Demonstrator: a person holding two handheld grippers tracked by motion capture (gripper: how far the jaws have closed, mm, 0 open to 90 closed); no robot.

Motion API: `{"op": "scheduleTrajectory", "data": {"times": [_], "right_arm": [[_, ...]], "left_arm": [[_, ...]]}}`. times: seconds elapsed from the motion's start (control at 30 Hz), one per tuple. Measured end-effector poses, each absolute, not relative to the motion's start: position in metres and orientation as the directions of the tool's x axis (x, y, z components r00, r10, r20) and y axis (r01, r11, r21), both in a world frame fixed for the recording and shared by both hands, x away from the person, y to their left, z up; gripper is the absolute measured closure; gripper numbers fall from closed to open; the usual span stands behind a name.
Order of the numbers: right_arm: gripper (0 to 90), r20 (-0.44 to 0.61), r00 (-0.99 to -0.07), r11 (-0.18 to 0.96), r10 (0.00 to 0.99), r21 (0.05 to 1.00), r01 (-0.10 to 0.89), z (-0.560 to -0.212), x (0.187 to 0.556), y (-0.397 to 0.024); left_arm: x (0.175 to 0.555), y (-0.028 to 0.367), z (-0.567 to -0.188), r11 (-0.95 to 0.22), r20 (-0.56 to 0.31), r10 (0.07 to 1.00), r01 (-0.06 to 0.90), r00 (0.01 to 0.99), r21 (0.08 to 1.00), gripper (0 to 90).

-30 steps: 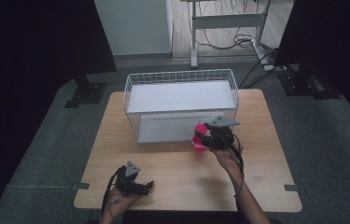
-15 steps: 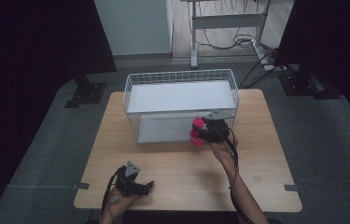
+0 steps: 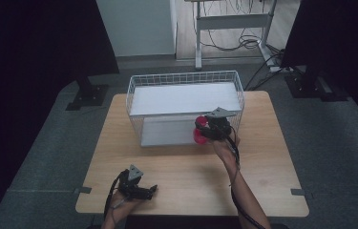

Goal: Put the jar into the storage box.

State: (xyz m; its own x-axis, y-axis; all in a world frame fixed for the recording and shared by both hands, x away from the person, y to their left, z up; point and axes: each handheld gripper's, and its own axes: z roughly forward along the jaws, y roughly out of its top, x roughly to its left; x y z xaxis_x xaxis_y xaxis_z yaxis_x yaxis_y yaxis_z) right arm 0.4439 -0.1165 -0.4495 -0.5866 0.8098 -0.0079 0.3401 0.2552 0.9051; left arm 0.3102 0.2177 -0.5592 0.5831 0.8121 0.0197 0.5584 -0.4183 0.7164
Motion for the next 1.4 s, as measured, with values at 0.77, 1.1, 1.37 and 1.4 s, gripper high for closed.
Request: {"op": "scheduleTrajectory", "data": {"times": [0.77, 1.1, 1.37, 1.4], "right_arm": [[47.3, 0.040, -0.576, 0.231, 0.816, 0.892, 0.389, -0.463, 0.469, -0.111], [38.8, 0.042, -0.584, 0.243, 0.811, 0.883, 0.401, -0.462, 0.470, -0.111], [21.1, 0.041, -0.587, 0.251, 0.809, 0.878, 0.408, -0.462, 0.469, -0.107], [19.6, 0.040, -0.585, 0.250, 0.810, 0.878, 0.407, -0.462, 0.469, -0.107]], "left_arm": [[0.310, 0.218, -0.559, -0.419, 0.020, 0.812, 0.558, 0.583, 0.716, 0.0], [0.310, 0.218, -0.559, -0.419, 0.020, 0.812, 0.558, 0.583, 0.716, 0.0], [0.310, 0.218, -0.559, -0.420, 0.022, 0.811, 0.557, 0.584, 0.716, 0.0], [0.310, 0.218, -0.559, -0.419, 0.020, 0.812, 0.558, 0.583, 0.716, 0.0]]}}
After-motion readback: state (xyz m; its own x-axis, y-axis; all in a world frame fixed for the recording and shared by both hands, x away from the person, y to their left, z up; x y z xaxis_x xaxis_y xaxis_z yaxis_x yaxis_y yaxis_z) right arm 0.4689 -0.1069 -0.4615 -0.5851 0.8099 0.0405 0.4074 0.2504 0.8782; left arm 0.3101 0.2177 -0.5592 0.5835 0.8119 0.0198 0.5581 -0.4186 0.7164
